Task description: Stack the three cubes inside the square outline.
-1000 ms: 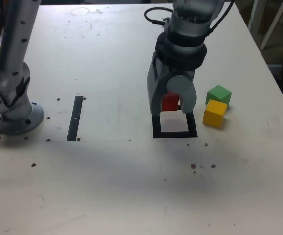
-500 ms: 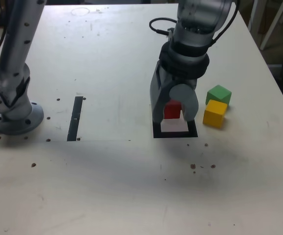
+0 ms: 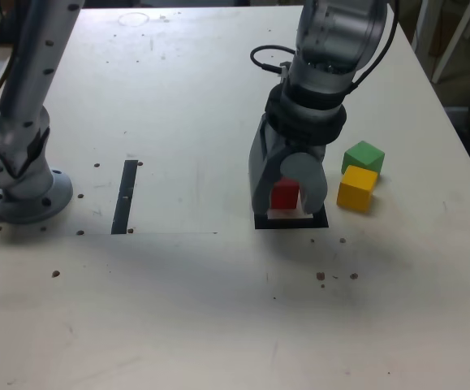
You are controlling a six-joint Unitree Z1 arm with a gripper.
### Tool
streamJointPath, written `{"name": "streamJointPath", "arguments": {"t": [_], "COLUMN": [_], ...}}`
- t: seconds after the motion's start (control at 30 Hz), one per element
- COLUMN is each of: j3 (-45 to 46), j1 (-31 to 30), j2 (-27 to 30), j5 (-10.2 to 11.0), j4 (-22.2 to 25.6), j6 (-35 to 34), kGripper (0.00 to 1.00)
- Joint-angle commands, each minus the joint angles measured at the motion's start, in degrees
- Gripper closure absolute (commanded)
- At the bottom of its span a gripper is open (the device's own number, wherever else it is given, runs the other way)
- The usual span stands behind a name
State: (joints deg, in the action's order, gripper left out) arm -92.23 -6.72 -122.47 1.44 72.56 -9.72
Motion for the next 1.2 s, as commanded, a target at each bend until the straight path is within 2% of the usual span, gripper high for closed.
{"name": "streamJointPath", "arguments": {"t": [0.0, 0.1, 0.17, 0.23, 0.33, 0.4, 0.7, 1.0, 1.17], "j3": [0.3, 0.6, 0.7, 0.9, 1.3, 1.4, 1.7, 1.9, 0.6], "j1": [0.3, 0.4, 0.5, 0.5, 0.7, 0.7, 0.7, 0.7, 0.7], "j2": [-0.4, -0.5, -0.5, -0.6, -0.6, -0.5, 0.5, 3.8, 5.6], "j5": [-0.1, -0.1, -0.1, -0.1, -0.1, -0.1, 0.9, 4.5, 7.3], "j4": [-0.3, -0.5, -0.6, -0.8, -1.2, -1.3, -1.1, 2.2, 5.0], "j6": [0.2, 0.2, 0.2, 0.3, 0.3, 0.3, 0.3, 0.3, 1.1], "kGripper": [0.71, 0.71, 0.64, 0.46, 0.12, 0.02, 0.00, 0.00, 0.00]}}
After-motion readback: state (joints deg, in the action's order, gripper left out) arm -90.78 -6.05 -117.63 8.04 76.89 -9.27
